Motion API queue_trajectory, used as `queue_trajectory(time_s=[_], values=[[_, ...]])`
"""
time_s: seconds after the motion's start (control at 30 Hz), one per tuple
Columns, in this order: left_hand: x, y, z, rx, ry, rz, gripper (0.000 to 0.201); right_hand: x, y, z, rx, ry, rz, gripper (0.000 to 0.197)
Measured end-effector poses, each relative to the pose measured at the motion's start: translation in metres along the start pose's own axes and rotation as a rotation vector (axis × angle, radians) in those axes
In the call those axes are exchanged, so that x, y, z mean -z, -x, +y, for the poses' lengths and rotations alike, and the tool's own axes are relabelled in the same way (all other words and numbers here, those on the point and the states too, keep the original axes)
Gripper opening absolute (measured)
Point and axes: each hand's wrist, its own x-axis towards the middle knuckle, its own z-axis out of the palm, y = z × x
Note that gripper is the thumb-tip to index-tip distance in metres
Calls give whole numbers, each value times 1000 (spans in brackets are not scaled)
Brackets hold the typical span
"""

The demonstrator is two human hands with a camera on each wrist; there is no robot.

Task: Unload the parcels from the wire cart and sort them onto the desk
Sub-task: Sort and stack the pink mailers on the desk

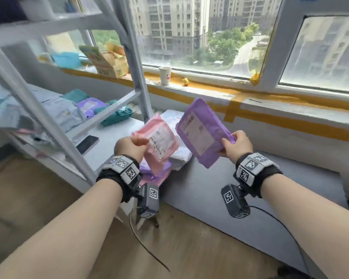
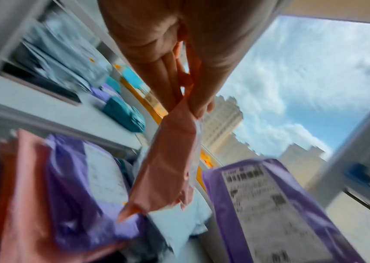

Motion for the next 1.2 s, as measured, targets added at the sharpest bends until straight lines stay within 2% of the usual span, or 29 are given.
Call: queue_trajectory(time_s=[0.17,0.33,0.43,0.47,0.53,0.6,0.67,0.7,0.77,0.87,0.93,0.97,1.03,1.1,1.2], values=[[30,0,-11,41,-3,233,19,-40,-14,9,-37,-49,-141,11],[46,-3,-27,61,-51,317,15,-83,-13,22,-114,-28,-265,32],[54,-11,-36,45,-47,332,14,-105,-11,18,-167,-76,-327,18],[57,-16,-39,36,-47,329,13,-113,-13,12,-241,-121,-363,21],[64,-27,-44,15,-37,313,14,-130,-9,3,-274,-97,-413,33],[70,-41,-50,-7,-10,289,15,-155,-12,0,-221,-89,-423,34],[76,-56,-57,-9,21,264,16,-180,-12,-4,-213,-4,-418,18],[78,-64,-61,-12,35,252,16,-189,-12,-5,-256,-25,-405,8],[81,-79,-70,-34,54,223,17,-203,-10,-10,-298,0,-359,7],[80,-101,-82,-76,101,146,20,-214,-9,-12,-132,421,-183,44],[76,-111,-89,-85,125,90,22,-217,5,-14,79,639,-153,53],[74,-115,-92,-89,138,61,23,-222,12,-13,222,751,-197,58],[70,-123,-99,-98,161,20,24,-233,25,-5,421,973,-395,73],[68,-130,-105,-105,166,1,24,-246,30,4,400,1084,-560,84],[68,-134,-109,-99,183,-28,23,-258,28,12,302,1093,-548,81]])
